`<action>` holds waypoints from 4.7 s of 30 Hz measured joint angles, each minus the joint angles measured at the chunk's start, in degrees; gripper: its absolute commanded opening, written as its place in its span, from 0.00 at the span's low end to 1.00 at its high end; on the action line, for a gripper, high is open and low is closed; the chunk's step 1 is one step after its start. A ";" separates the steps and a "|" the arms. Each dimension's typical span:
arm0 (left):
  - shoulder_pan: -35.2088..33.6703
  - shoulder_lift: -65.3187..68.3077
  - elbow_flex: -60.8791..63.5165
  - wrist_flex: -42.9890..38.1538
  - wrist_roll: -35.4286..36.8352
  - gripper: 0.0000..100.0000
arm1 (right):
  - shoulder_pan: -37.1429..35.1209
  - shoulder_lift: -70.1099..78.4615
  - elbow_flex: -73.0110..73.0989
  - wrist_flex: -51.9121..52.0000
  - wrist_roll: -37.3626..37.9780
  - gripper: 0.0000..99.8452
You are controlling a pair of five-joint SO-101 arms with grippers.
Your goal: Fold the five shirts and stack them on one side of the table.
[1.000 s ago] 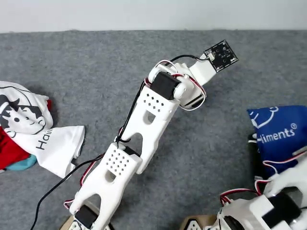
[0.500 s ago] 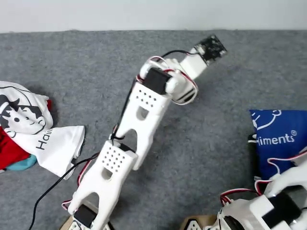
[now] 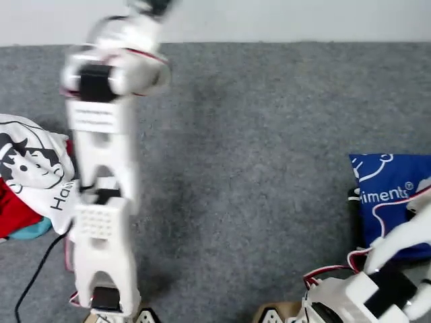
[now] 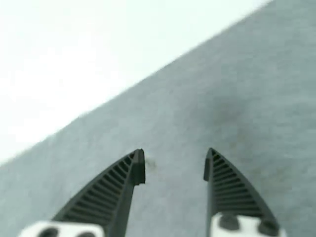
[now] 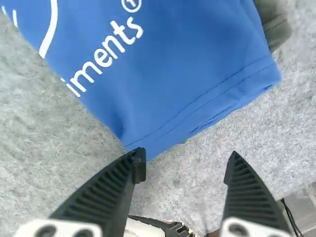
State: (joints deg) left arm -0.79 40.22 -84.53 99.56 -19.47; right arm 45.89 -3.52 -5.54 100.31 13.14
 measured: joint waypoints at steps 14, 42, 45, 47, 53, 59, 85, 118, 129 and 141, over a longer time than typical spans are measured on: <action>-30.24 -14.77 41.32 -1.14 11.16 0.20 | -12.40 -3.25 0.00 0.00 0.09 0.26; -29.71 10.73 38.59 -8.26 24.97 0.01 | -15.82 -3.25 2.64 0.09 0.09 0.26; -23.12 10.81 34.64 -2.37 24.97 0.01 | -15.82 -3.25 2.64 0.09 0.09 0.26; -17.76 10.81 32.44 -1.05 24.97 0.01 | -15.91 -3.25 2.64 0.09 0.09 0.26; 1.67 9.93 31.82 -0.18 23.30 0.01 | -17.58 -3.25 2.64 0.09 0.09 0.26; 26.64 11.52 36.92 -0.44 13.98 0.01 | -15.91 -3.25 2.64 0.09 0.09 0.26; 40.35 21.98 33.32 -1.85 5.71 0.01 | -14.33 -3.25 2.81 0.18 0.09 0.26; 40.35 21.98 33.32 -1.85 5.71 0.01 | -14.33 -3.25 2.81 0.18 0.09 0.26; 40.35 21.98 33.32 -1.85 5.71 0.01 | -14.33 -3.25 6.24 0.18 0.09 0.26; 40.35 21.98 33.32 -1.85 5.71 0.01 | -13.63 -3.25 7.38 0.18 2.11 0.26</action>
State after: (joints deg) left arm 39.56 62.20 -51.21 97.71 -13.76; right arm 32.26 -6.77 1.85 100.48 15.25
